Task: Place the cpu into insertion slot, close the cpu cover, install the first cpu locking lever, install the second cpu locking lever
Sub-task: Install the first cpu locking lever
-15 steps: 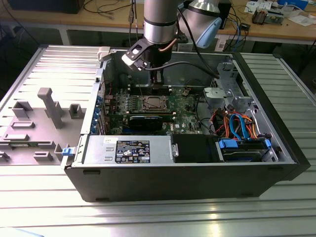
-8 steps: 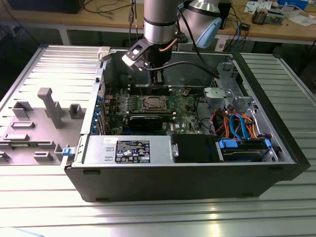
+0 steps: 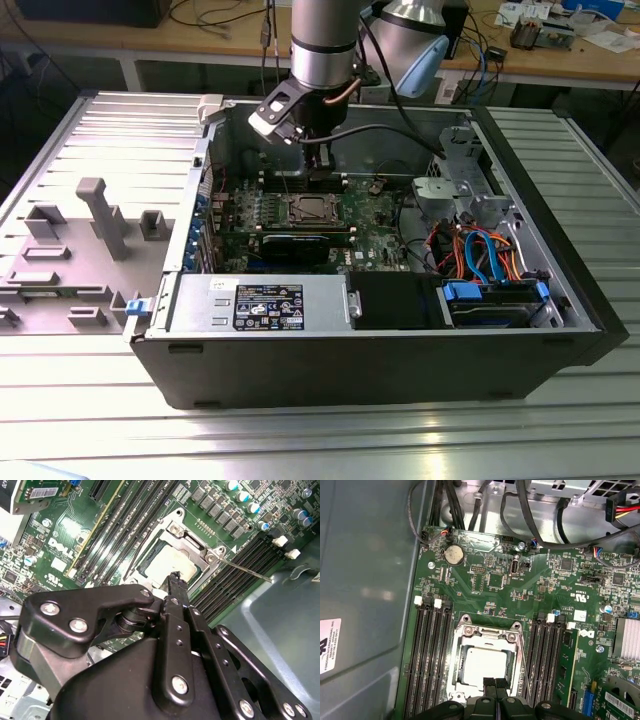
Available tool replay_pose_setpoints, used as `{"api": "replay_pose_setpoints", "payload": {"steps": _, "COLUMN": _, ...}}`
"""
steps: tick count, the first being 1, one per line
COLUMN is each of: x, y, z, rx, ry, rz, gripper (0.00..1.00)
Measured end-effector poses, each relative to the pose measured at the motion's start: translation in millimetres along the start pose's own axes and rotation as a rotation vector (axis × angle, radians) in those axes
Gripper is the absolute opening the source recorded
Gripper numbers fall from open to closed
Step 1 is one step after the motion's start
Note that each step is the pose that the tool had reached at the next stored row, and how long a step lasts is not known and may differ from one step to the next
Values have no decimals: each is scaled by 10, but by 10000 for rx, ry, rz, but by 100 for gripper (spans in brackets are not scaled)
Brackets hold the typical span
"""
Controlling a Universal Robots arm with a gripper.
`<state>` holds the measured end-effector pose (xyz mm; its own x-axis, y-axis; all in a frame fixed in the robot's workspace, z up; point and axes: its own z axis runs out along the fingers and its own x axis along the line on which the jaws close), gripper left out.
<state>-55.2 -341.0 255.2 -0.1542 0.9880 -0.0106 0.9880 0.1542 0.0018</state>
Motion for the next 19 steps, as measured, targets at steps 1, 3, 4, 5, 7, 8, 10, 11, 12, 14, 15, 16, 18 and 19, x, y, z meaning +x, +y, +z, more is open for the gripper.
{"api": "replay_pose_setpoints", "payload": {"steps": 1, "x": 0, "y": 0, "z": 0, "rx": 0, "ry": 0, "rz": -29, "gripper": 11}}
{"api": "replay_pose_setpoints", "payload": {"steps": 3, "x": 0, "y": 0, "z": 0, "rx": -1, "ry": 0, "rz": -83, "gripper": 11}}
{"api": "replay_pose_setpoints", "payload": {"steps": 4, "x": 0, "y": 0, "z": 0, "rx": -1, "ry": 0, "rz": -109, "gripper": 11}}
{"api": "replay_pose_setpoints", "payload": {"steps": 5, "x": 0, "y": 0, "z": 0, "rx": -1, "ry": 0, "rz": -129, "gripper": 11}}
{"api": "replay_pose_setpoints", "payload": {"steps": 7, "x": 0, "y": 0, "z": 0, "rx": -1, "ry": 0, "rz": -170, "gripper": 11}}
{"api": "replay_pose_setpoints", "payload": {"steps": 8, "x": 0, "y": 0, "z": 0, "rx": -2, "ry": 1, "rz": -202, "gripper": 11}}
{"api": "replay_pose_setpoints", "payload": {"steps": 10, "x": 0, "y": 0, "z": 0, "rx": -2, "ry": 0, "rz": -260, "gripper": 11}}
{"api": "replay_pose_setpoints", "payload": {"steps": 11, "x": 0, "y": 0, "z": 0, "rx": -3, "ry": 1, "rz": -286, "gripper": 11}}
{"api": "replay_pose_setpoints", "payload": {"steps": 12, "x": 0, "y": 0, "z": 0, "rx": -3, "ry": 1, "rz": -302, "gripper": 11}}
{"api": "replay_pose_setpoints", "payload": {"steps": 14, "x": 0, "y": 0, "z": 0, "rx": -3, "ry": 0, "rz": -347, "gripper": 11}}
{"api": "replay_pose_setpoints", "payload": {"steps": 15, "x": 0, "y": 0, "z": 0, "rx": -4, "ry": 0, "rz": -378, "gripper": 11}}
{"api": "replay_pose_setpoints", "payload": {"steps": 16, "x": 0, "y": 0, "z": 0, "rx": -4, "ry": 1, "rz": -393, "gripper": 11}}
{"api": "replay_pose_setpoints", "payload": {"steps": 18, "x": 0, "y": 0, "z": 0, "rx": -5, "ry": 1, "rz": -439, "gripper": 11}}
{"api": "replay_pose_setpoints", "payload": {"steps": 19, "x": 0, "y": 0, "z": 0, "rx": -5, "ry": 1, "rz": -452, "gripper": 11}}
